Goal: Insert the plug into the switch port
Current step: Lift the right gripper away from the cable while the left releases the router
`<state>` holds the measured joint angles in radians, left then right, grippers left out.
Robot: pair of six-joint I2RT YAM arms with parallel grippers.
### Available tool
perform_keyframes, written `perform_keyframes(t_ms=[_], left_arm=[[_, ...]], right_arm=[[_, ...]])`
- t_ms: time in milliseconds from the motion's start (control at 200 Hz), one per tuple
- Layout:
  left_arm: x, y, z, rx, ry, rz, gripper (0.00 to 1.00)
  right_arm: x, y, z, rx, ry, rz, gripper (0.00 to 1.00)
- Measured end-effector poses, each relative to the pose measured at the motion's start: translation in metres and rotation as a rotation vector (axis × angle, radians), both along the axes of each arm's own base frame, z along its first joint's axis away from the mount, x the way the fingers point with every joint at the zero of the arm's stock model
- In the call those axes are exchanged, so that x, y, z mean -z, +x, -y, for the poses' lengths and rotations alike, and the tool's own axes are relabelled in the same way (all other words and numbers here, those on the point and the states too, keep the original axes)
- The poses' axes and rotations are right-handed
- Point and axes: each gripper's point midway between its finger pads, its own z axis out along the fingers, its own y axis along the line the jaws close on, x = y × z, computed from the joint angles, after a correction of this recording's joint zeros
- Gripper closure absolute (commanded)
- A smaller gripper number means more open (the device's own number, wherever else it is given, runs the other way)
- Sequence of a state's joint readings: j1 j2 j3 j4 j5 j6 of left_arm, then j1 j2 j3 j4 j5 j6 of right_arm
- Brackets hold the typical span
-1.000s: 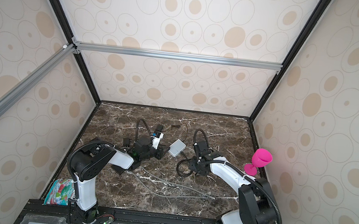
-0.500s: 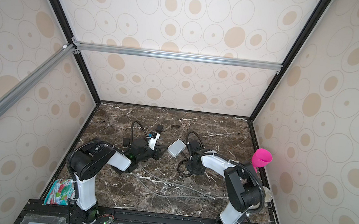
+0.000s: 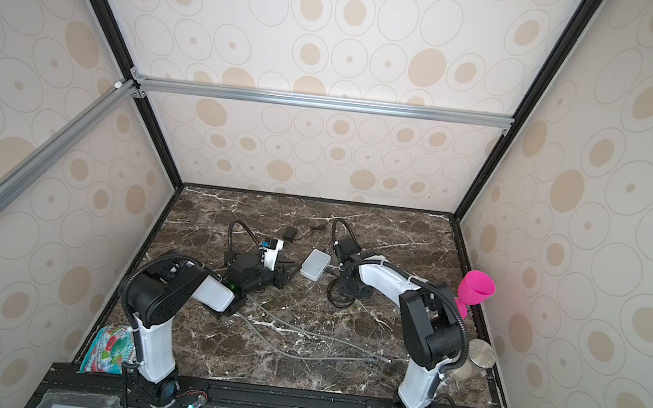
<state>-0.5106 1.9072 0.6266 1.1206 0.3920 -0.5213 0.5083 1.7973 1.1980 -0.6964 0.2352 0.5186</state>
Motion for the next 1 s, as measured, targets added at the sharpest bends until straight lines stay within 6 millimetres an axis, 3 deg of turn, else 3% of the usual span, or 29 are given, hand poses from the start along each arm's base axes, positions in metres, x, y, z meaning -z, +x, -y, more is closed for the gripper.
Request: perform_keyframes(t_ms=[260, 355, 500, 610, 730, 835, 900, 1000], left_arm=[[-0.002, -0.001, 0.001, 0.006, -0.01, 0.0, 0.64], [-0.004, 0.0, 0.001, 0.007, -0.014, 0.007, 0.64], [-0.008, -0.002, 0.004, 0.024, -0.026, 0.02, 0.64], [-0.014, -0.005, 0.004, 0.035, -0.041, 0.044, 0.64], [-0.02, -0.019, -0.003, 0.037, -0.048, 0.038, 0.64], [-0.045, -0.037, -0.004, 0.045, -0.074, 0.063, 0.63], [-0.06, -0.049, 0.003, 0.059, -0.078, 0.073, 0.63], [-0.077, -0.077, 0.021, 0.103, -0.06, 0.069, 0.64]], right_arm=[[0.007, 0.01, 0.026, -0.124, -0.172, -0.005, 0.95], [0.008, 0.014, 0.032, -0.136, -0.193, -0.005, 0.7], [0.005, 0.018, 0.034, -0.145, -0.172, 0.033, 0.61], [-0.011, 0.01, 0.035, -0.156, -0.133, 0.083, 0.6], [-0.052, 0.006, 0.027, -0.184, -0.039, 0.198, 0.62], [-0.081, -0.002, 0.015, -0.221, 0.074, 0.283, 0.68], [-0.081, -0.016, 0.006, -0.247, 0.147, 0.28, 0.8], [-0.059, -0.049, -0.019, -0.293, 0.248, 0.196, 0.82]])
